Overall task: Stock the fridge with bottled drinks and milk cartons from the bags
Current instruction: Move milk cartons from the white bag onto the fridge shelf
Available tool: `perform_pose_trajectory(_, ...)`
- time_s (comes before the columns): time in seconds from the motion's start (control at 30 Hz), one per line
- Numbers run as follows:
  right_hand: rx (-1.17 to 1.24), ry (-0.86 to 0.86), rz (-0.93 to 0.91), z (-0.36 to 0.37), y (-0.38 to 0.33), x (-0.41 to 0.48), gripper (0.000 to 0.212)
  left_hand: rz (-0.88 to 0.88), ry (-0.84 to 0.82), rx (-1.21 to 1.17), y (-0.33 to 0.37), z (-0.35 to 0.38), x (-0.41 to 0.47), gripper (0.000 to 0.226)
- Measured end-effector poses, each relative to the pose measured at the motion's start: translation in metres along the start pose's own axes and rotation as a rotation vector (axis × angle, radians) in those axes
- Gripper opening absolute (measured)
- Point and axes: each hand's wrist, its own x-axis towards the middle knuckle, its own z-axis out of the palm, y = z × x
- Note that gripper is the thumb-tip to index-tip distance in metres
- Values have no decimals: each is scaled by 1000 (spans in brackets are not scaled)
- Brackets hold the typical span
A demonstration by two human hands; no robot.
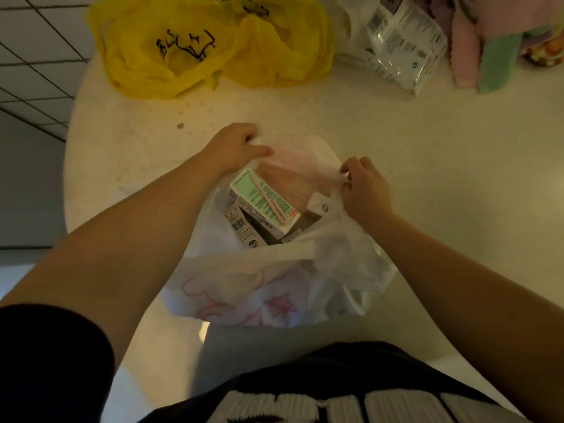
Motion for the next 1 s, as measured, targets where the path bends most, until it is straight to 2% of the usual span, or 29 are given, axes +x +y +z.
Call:
perform_pose_trajectory(0.1,87,-97,-27,2,0,-9,30,-65,66,-58,-15,6,-9,42)
perform_pose_trajectory(0.2,93,-165,-38,0,9,-16,23,-123,121,-111,-25,9,-24,21)
perform_pose_trajectory(0.3,89,-211,31,-11,22,-15,20,-174,174,-125,-32,9,-46,10)
perform_pose_trajectory(0.47,73,-316,119,-19,29,-22,21,-214,222,-202,-30,14,-83,29)
perform_pose_trajectory(0.57,140,-325,194,-28,18,-23,28,-213,373,-195,-21,17,-109,35)
perform_pose_trajectory(0.6,151,-279,169,-31,12,-24,34,-194,454,-180,-16,18,-120,34)
perform_pose_trajectory(0.67,87,-120,-2,-39,-5,-31,43,-147,612,-152,-3,20,-143,27)
perform_pose_trajectory(0.77,82,52,-290,-49,-44,-45,39,-157,643,-192,22,32,-169,16)
perform_pose_trajectory(0.87,51,-41,-450,-39,-83,-47,38,-328,538,-309,31,57,-184,31)
perform_pose_trajectory(1.0,6,-215,-393,-15,-114,-39,63,-544,435,-439,34,91,-196,52)
